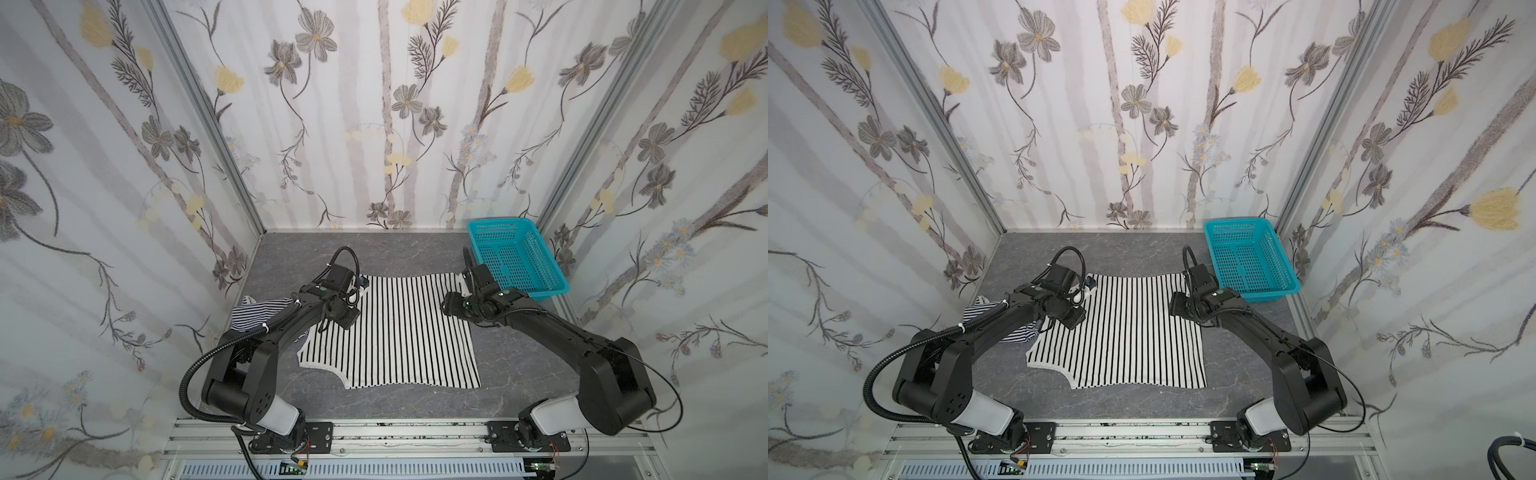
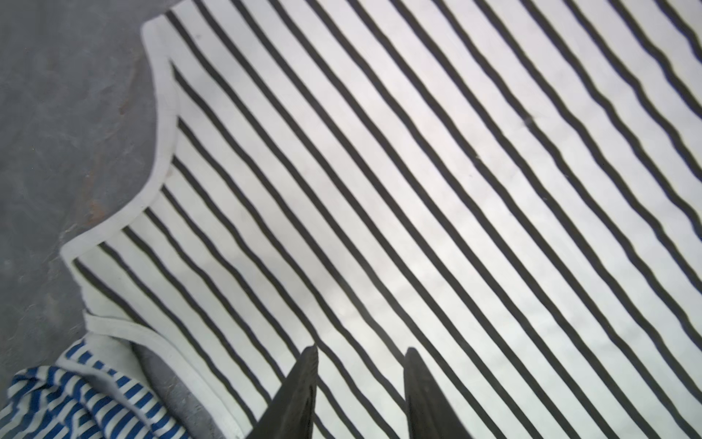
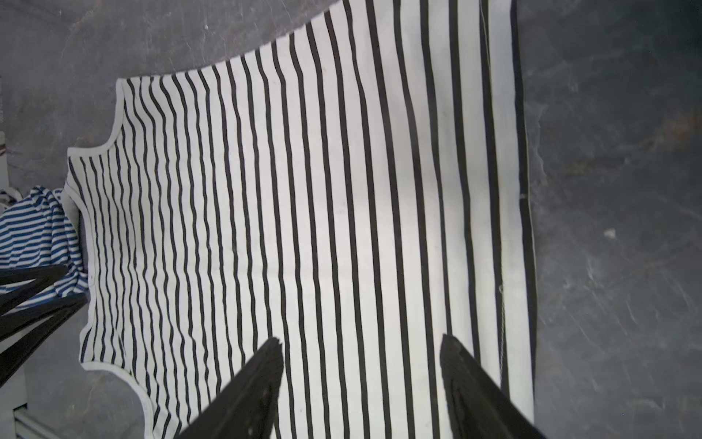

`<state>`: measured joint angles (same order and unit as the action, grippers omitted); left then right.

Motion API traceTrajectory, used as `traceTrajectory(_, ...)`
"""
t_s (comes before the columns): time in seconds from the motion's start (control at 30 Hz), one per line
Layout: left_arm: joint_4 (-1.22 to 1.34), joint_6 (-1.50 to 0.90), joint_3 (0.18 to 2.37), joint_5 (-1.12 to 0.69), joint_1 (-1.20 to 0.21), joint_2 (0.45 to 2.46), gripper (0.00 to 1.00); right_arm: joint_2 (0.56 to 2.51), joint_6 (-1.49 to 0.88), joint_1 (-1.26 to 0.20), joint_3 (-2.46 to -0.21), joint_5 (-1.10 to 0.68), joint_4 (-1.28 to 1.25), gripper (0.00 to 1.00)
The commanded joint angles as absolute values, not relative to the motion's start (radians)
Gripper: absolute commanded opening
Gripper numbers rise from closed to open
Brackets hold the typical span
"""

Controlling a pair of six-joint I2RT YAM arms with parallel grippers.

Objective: Fold and stack tank tops
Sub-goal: Rotate the tank top at the center of the table, then fold the tank top at the center of the table.

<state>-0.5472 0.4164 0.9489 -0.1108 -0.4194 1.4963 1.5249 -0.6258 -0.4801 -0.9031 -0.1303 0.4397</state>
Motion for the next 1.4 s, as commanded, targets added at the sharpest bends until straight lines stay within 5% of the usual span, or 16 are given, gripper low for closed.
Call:
traceTrajectory(0.0, -0.536, 0.508, 0.883, -0.127, -0.467, 1.455, 0.38, 1.415, -0.664, -0.494, -0.815, -0.166, 0.43, 0.69)
traceTrajectory(0.37, -0.547, 0.578, 0.718, -0.11, -0.592, 1.191, 0.41, 0.97, -0.825, -0.513, -0.432, -0.165, 0.589, 0.66)
traceTrajectory(0.67, -0.576, 0.577, 0.617, -0.069, -0.659, 1.125, 0.41, 0.793, -0.902, -0.516, -0.296, -0.196, 0.646, 0.64)
traceTrajectory(0.8, -0.58, 0.566, 0.619, -0.058, -0.661, 1.124, 0.41, 0.77, -0.923, -0.524, -0.264, -0.225, 0.637, 0.51)
traceTrajectory(1.13, -0.578, 0.569, 0.611, -0.06, -0.659, 1.118, 0.4, 0.79, -0.935, -0.533, -0.249, -0.224, 0.608, 0.42)
traceTrajectory(1.27, -0.577, 0.573, 0.6, -0.059, -0.653, 1.115, 0.4, 0.82, -0.948, -0.533, -0.256, -0.214, 0.591, 0.24)
traceTrajectory(1.37, -0.579, 0.586, 0.588, -0.056, -0.646, 1.111, 0.4, 0.822, -0.948, -0.533, -0.28, -0.202, 0.604, 0.21)
